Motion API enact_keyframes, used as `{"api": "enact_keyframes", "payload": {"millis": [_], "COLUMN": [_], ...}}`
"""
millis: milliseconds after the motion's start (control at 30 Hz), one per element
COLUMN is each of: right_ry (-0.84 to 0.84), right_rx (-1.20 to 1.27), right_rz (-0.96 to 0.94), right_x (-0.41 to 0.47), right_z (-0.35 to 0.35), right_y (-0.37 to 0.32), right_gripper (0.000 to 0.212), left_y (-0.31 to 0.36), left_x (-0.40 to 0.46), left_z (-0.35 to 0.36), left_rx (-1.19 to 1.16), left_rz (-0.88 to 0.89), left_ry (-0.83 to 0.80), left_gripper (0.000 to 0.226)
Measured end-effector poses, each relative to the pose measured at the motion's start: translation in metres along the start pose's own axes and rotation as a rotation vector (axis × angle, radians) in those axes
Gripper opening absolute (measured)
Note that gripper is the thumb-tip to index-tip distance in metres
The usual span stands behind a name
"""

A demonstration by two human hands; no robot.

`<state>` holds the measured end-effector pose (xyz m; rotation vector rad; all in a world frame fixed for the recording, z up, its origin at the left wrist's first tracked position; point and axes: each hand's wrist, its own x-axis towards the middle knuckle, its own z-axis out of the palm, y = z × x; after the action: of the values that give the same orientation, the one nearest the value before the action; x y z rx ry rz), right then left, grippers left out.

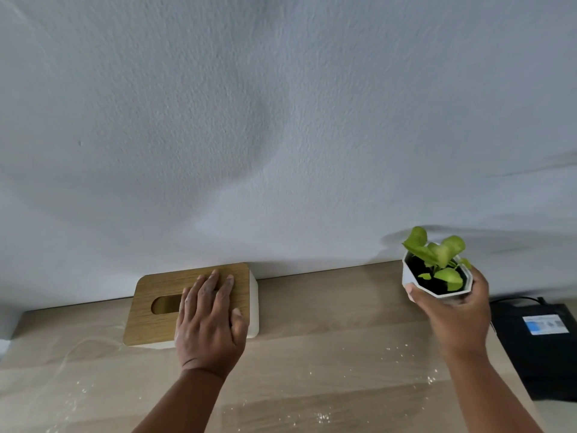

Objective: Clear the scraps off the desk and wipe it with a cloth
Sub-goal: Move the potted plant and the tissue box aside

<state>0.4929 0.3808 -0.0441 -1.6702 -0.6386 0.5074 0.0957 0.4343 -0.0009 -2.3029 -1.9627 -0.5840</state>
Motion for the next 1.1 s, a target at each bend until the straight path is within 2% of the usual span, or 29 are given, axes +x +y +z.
{"api": "enact_keyframes", "payload": {"millis": [767,967,1100], "right_ry": [-0.019,-0.072,-0.117], "right_rx": [0.077,0.162,0.192], "right_rz": [0.025,0.009,-0.013], "right_x": [0.019,0.011,-0.007], "right_z": [0.006,0.001,-0.007], "right_y": [0.028,0.022,0.016], "right_gripper": [0.107,0.115,0.113], "left_y": [-0.001,0.001,0.003], "left_x": [-0.001,0.000,0.001], "left_z": [0.003,0.000,-0.003], "left_rx": [0.011,0.005,0.002], "left_rz": [-0.004,-0.006,-0.012], "left_ry": [-0.001,-0.009,-0.051], "left_gripper": [0.059,0.060,0.061]}}
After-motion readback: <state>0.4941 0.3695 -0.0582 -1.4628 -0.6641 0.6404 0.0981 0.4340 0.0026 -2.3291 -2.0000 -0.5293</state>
